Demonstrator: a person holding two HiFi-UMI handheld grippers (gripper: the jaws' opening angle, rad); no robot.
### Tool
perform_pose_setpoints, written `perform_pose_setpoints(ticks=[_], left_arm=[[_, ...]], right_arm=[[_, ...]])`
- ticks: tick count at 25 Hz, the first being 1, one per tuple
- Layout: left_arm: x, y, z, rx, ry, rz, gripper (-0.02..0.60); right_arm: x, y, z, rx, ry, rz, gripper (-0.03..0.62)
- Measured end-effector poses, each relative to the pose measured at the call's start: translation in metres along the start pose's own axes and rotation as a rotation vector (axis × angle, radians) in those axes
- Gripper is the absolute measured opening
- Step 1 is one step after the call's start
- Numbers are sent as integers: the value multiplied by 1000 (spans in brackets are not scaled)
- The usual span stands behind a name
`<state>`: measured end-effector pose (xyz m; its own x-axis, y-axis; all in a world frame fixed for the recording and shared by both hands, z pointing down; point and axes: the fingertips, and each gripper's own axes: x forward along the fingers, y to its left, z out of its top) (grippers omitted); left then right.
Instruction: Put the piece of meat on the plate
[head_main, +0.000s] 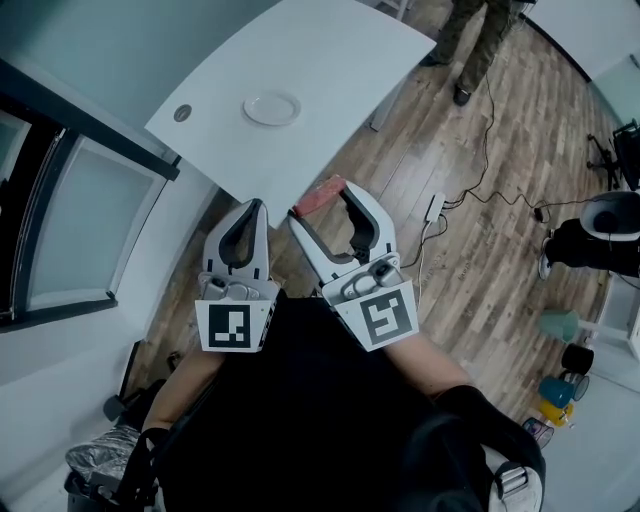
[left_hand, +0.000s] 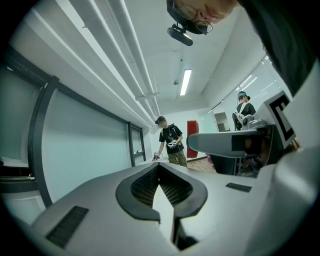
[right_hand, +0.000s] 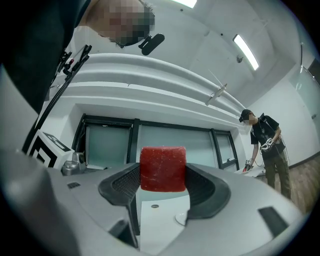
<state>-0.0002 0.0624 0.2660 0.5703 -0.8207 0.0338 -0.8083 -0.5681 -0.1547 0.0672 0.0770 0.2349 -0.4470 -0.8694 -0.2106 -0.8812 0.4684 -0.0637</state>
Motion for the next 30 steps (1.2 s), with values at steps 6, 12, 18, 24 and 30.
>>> perform_pose_setpoints(ticks=[6,12,18,24,30], left_arm=[[17,4,-12,-29,13,-24,-12],[52,13,-17,-65,-2,-64,-12],[98,47,-26,-87,12,-104,-12],[131,96,-40,-111,42,-119,-12],[159,134,-58,-119,64,-133,-12]], right_arm=[[9,-13,-12,3,27,-28,279],[27,-34,-23,-8,64,-66,280],[73,-55,-42,-2,116,-94,279],[126,-63,-60,-10,163,-111,279],[169,-70,-82,-17,217,-124,279]])
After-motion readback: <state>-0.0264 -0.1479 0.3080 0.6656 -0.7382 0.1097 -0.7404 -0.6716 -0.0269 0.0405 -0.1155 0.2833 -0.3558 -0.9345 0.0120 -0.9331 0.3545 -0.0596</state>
